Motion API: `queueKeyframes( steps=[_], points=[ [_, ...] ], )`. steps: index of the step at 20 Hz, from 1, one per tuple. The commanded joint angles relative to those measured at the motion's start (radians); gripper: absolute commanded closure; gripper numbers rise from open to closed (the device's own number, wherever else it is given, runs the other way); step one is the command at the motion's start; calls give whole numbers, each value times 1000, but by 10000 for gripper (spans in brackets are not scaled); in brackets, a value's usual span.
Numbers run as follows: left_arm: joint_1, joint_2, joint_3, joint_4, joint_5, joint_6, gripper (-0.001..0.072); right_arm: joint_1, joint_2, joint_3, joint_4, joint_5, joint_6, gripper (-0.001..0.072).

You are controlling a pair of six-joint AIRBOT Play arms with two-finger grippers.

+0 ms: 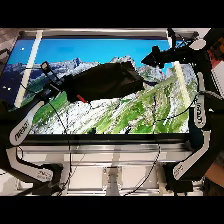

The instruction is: Fold the clothes and pants, and hang the long-sleeved shirts on hangers.

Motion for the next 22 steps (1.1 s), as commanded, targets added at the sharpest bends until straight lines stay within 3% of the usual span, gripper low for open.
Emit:
queueKeyframes(
  steps=[1,3,8,13,17,20,22],
  points=[
    [1,101,1,-5,128,3,691,0,-1,0,0,-23,4,706],
    [1,211,1,-5,209,3,691,-1,-1,0,4,-41,5,706],
    [-15,492,1,-5,219,5,691,-1,-1,-14,-46,-51,9,708],
    [-17,677,0,-5,98,5,690,14,51,-226,-72,-74,-24,709],
    [-22,778,-2,-5,-31,35,691,13,213,-581,-18,-247,-63,708],
    [-30,814,-2,-5,-65,49,690,32,383,-890,102,-475,-82,706],
    [-31,816,-2,-6,-66,49,675,71,449,-1030,101,-628,6,689]
  ],
)
